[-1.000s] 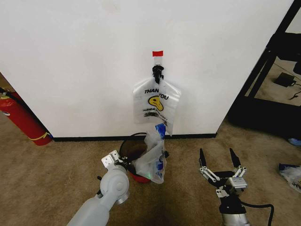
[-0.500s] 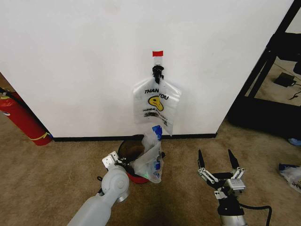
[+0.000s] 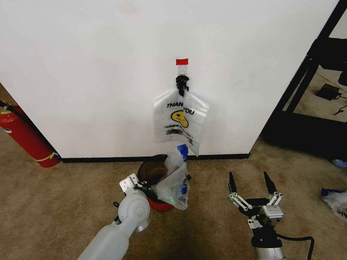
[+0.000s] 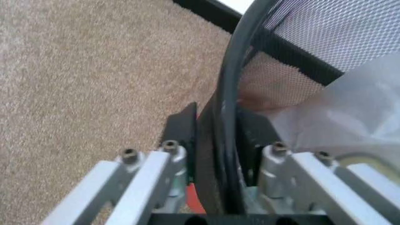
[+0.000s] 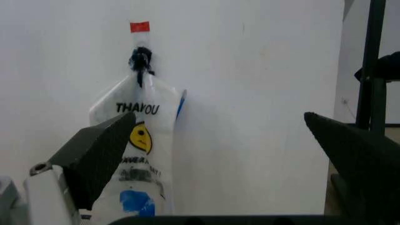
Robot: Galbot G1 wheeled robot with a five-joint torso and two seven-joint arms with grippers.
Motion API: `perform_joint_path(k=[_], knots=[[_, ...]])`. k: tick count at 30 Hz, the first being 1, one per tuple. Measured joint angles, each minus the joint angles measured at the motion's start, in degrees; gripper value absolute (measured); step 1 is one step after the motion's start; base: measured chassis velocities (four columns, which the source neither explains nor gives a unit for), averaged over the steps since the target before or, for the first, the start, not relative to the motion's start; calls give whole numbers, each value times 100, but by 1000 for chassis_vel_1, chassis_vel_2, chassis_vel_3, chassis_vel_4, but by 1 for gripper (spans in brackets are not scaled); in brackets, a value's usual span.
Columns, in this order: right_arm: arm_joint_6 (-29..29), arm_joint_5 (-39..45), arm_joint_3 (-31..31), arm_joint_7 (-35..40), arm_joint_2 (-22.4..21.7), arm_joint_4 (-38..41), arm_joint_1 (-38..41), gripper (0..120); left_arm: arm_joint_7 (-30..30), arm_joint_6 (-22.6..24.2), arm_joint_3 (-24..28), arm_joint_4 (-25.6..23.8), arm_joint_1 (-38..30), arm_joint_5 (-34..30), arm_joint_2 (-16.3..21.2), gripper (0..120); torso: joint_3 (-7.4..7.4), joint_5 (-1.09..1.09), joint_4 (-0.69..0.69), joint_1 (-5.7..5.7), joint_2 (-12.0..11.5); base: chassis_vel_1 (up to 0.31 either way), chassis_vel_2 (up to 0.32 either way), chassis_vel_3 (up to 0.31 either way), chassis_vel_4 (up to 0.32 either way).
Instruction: Pick up the garbage bag from the wall and place it over the trash bin.
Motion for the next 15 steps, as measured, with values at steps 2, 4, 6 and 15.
perform_joint_path(k=[2, 4, 6, 15], knots=[[-2, 0, -5, 0, 2, 0, 1, 100, -8, 89, -47, -69, -14, -69, 15, 32, 0, 0, 0, 0, 0, 0, 0, 0, 0], [-4, 0, -15, 0, 1, -4, 3, 100, -20, 175, -90, -154, -22, -111, 52, 41, 0, 0, 0, 0, 0, 0, 0, 0, 0], [-8, -1, -22, 0, -4, -7, 7, 100, -22, 245, -122, -244, -4, -114, 110, 48, 0, 0, 0, 0, 0, 0, 0, 0, 0], [-53, -4, -29, 26, -13, -26, 56, 100, 282, 425, -369, -861, 364, 589, 443, 77, -1, 0, 3, 0, -1, 0, 0, 0, 0]])
